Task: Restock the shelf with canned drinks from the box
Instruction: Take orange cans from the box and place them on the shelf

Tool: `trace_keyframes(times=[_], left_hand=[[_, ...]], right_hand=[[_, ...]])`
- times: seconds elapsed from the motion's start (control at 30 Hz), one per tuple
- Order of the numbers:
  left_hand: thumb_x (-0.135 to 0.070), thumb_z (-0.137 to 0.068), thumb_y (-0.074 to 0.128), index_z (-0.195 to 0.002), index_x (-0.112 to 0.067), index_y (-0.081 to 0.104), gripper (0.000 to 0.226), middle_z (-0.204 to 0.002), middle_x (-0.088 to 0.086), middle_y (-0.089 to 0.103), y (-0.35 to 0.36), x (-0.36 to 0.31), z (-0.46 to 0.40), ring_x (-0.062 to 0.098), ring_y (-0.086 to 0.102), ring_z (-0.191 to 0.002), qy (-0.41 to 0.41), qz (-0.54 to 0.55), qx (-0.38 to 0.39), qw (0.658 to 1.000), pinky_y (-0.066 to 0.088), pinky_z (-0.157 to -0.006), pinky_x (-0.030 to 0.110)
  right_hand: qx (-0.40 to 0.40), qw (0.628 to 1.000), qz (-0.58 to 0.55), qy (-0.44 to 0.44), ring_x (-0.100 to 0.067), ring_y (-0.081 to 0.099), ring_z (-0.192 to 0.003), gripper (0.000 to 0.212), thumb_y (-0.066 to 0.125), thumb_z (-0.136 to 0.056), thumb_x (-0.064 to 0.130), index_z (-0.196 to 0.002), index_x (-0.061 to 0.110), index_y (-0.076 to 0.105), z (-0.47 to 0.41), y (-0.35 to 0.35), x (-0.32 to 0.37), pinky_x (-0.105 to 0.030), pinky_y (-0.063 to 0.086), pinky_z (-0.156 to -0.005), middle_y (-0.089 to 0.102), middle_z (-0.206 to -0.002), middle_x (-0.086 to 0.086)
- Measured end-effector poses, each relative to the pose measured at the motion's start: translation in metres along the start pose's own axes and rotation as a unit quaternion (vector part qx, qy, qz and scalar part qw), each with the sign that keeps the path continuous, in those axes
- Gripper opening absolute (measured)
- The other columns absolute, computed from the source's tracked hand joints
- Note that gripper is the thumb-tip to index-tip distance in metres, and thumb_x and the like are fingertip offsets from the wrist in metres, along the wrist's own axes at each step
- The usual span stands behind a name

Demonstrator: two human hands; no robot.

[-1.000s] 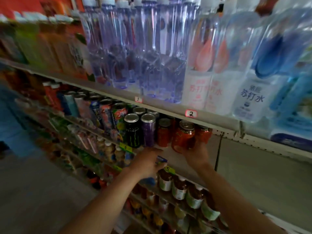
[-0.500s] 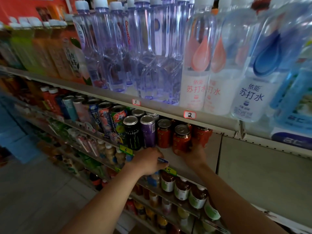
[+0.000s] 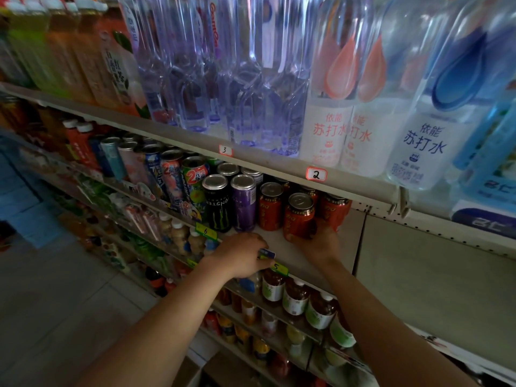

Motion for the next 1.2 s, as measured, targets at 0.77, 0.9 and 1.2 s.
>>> trace_keyframes(times=[0.77,0.9,1.2], left_hand=[[-0.056,-0.090,0.054,-0.124,-0.024,0.061,0.048,-0.128,-0.003,0.058,-0.002,0.000,0.003,0.019,0.057,-0.112,0.011,0.005,-0.004,1.000,0.049,-0.092,0.040],[-0.048,-0.091,0.058,-0.133,-0.024,0.055,0.048,-0.135,-0.004,0.055,0.001,0.001,0.013,0.017,0.056,-0.116,0.015,0.065,-0.035,0.997,0.049,-0.095,0.039],[-0.029,-0.090,0.064,-0.108,-0.021,0.064,0.019,-0.100,-0.007,0.066,0.110,0.091,0.119,0.005,0.065,-0.086,-0.146,0.307,-0.326,0.882,0.056,-0.072,0.025]], right_hand=[[-0.020,1.000,0.000,0.017,-0.029,0.064,-0.110,0.058,0.082,-0.078,0.028,-0.125,0.006,0.057,0.000,0.009,0.005,-0.030,0.048,-0.083,0.067,-0.122,-0.013],[-0.017,1.000,0.004,0.018,-0.024,0.066,-0.103,0.054,0.082,-0.077,0.029,-0.121,0.007,0.058,0.012,0.002,0.017,-0.030,0.052,-0.078,0.069,-0.114,-0.007],[0.117,0.952,-0.071,-0.273,-0.008,0.060,-0.070,0.008,0.069,-0.089,0.015,-0.091,0.016,0.062,0.150,0.068,0.049,-0.019,0.046,-0.062,0.062,-0.080,0.004]])
Point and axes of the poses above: each hand's wrist, its own z-axis away from the middle knuckle, its own y-axis out of the palm, x = y × z, the point moved 2 cm from there along -z, towards the middle knuckle
